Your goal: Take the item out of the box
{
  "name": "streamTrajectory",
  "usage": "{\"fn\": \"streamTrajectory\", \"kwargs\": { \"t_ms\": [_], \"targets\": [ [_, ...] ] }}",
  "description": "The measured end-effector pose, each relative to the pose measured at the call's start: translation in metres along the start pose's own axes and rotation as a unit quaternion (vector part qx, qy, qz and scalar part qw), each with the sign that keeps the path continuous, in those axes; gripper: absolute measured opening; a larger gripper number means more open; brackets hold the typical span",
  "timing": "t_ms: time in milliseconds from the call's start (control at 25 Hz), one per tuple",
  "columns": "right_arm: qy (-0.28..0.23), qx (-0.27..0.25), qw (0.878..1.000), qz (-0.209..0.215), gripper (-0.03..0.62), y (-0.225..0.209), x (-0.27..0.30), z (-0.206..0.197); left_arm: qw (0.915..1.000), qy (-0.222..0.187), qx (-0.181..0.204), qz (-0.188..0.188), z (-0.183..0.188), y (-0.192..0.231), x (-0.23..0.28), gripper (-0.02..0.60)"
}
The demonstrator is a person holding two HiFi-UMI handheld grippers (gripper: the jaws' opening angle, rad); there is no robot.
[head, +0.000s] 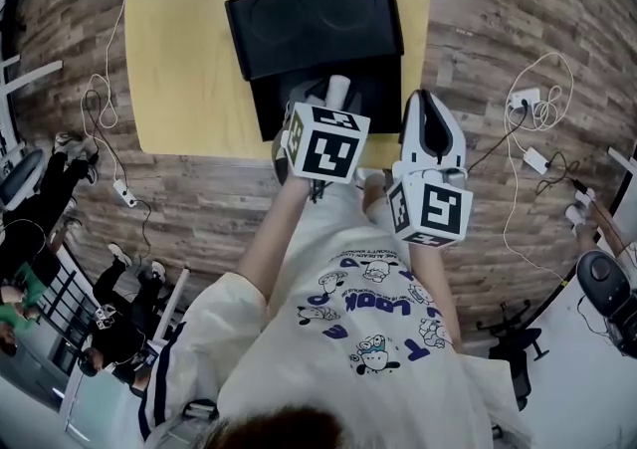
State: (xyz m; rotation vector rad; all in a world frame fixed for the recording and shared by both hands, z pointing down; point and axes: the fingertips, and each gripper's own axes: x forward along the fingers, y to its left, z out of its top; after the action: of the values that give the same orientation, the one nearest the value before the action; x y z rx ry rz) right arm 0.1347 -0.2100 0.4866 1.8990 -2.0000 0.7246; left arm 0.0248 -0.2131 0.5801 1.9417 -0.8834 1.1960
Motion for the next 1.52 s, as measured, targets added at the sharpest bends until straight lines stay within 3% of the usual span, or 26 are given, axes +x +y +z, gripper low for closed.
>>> {"fn": "streamTrajectory", "kwargs": {
  "t_ms": [800,1520],
  "targets": [
    [0.004,0.004,1.000,0.004,0.043,-0.001,0.006,0.001,0.9996,0.024,0.006,0.015,-0.006,0.006,0.007,0.152],
    [-0.056,-0.021,0.997,0.048,0.043,0.022,-0.004,0.053,0.9958,-0.084,-0.008,0.035,0.031,0.003,-0.054,0.152]
  ]
}}
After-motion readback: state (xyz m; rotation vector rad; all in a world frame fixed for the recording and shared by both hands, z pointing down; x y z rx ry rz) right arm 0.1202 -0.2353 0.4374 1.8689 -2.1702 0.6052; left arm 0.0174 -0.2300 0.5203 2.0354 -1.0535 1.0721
